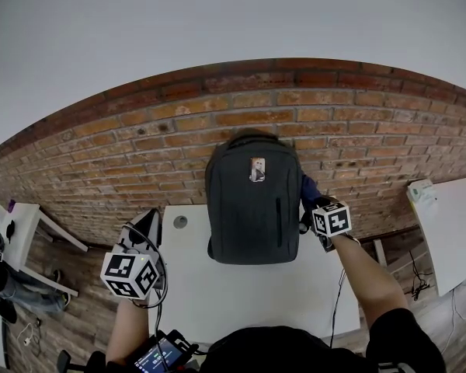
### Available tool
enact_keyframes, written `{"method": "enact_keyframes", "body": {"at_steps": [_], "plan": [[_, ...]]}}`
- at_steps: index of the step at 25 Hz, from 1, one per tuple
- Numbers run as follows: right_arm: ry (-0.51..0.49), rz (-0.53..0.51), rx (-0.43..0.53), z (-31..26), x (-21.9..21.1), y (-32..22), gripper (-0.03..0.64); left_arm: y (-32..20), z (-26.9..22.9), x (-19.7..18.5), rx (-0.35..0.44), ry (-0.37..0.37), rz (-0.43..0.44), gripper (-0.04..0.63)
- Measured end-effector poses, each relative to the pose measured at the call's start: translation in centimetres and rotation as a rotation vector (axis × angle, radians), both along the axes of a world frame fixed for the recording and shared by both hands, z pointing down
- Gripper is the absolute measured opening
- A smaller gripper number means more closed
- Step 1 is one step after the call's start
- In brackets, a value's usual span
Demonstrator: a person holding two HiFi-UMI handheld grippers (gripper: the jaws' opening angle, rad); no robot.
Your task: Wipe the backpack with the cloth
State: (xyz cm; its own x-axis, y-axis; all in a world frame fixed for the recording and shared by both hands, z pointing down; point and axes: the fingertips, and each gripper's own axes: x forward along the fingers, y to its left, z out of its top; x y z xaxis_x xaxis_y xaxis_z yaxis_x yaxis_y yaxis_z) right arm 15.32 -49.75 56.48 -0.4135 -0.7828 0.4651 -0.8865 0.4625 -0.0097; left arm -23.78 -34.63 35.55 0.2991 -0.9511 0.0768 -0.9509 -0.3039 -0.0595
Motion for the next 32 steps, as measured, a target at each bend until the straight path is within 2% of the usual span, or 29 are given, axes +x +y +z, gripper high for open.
{"method": "enact_keyframes", "body": {"at_steps": [5, 9, 19, 23, 28, 32], "plan": [[0.01, -0.021, -0.081, 5.8, -0.8, 4.3, 0.084, -0.1, 0.2, 0.5, -0.005, 0.027, 0.008, -0.003], [-0.032, 0.005, -0.161, 10.5, -0.8, 8.4, 0.085, -0.1, 0.1, 0.5, -0.006, 0.018, 0.01, -0.003], [-0.057, -0.012, -0.209, 13.5, -2.0, 13.8, 0.086, 0.0, 0.6, 1.2, -0.015, 0.024, 0.019, -0.003], [-0.066, -0.041, -0.156, 11.4, -3.0, 14.0, 0.086, 0.2, 0.7, 1.1, -0.018, 0.023, 0.018, -0.003], [-0.073, -0.102, -0.008, 4.6, -5.2, 11.8, 0.086, 0.3, 0.8, 1.7, -0.018, 0.016, 0.028, -0.003], [-0.094, -0.106, 0.085, -1.1, -6.4, 8.5, 0.086, 0.5, 0.9, 1.5, -0.019, 0.019, 0.022, -0.003]]}}
